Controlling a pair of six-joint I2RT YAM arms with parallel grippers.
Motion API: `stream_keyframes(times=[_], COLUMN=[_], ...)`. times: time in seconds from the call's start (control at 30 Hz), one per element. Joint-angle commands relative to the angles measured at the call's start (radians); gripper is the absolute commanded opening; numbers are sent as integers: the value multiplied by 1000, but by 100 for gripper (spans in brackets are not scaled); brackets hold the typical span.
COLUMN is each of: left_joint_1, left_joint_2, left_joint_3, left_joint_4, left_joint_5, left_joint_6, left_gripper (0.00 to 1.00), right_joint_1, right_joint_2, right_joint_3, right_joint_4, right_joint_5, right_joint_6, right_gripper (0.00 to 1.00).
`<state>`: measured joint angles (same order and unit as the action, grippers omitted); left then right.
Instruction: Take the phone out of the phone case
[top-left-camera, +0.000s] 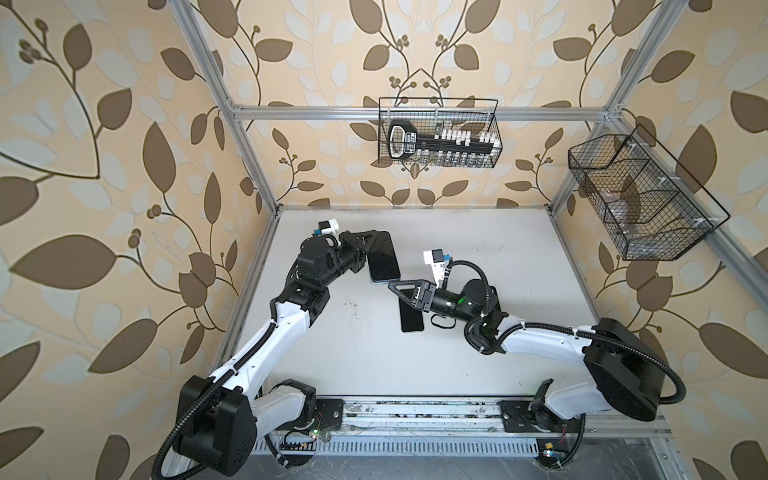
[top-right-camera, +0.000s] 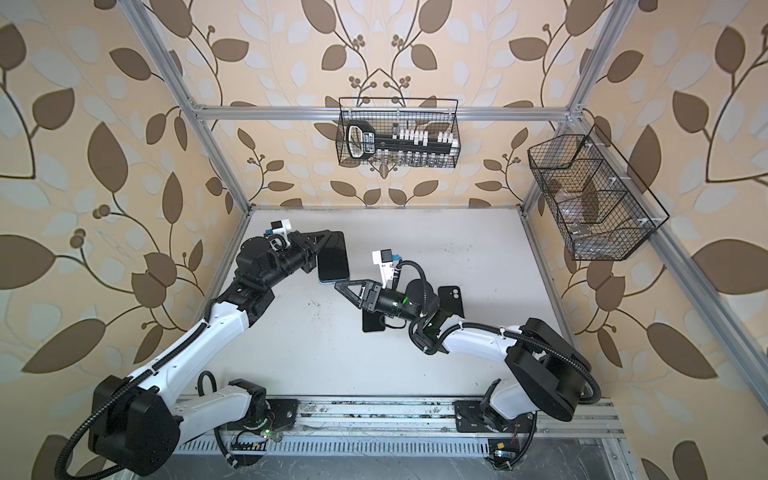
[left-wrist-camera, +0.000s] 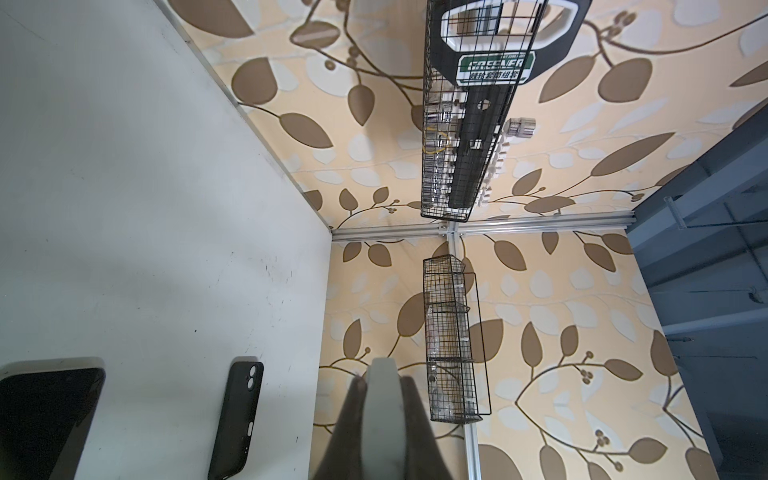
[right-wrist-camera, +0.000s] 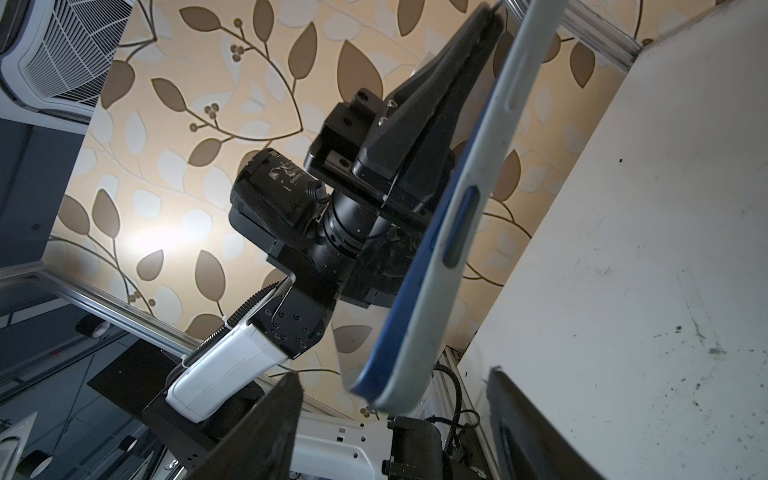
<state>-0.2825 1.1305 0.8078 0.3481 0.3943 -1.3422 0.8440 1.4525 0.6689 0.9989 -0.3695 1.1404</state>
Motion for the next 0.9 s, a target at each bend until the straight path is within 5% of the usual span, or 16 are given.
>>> stream_keyframes(times=[0.0, 0.87], left_joint_1=[-7, -7], left_joint_2=[-12, -83], left_joint_3=[65, 41], left_joint_4=[96, 98], left_joint_5=[28, 35], left_joint_6=[-18, -59], left_gripper=[0, 0], right_joint_1=[4, -10], right_joint_2=[-12, 21], right_joint_3=[-18, 3], right_joint_4=[24, 40], right_joint_5=[13, 11], right_joint_6=[2, 20], right_gripper=[71, 70])
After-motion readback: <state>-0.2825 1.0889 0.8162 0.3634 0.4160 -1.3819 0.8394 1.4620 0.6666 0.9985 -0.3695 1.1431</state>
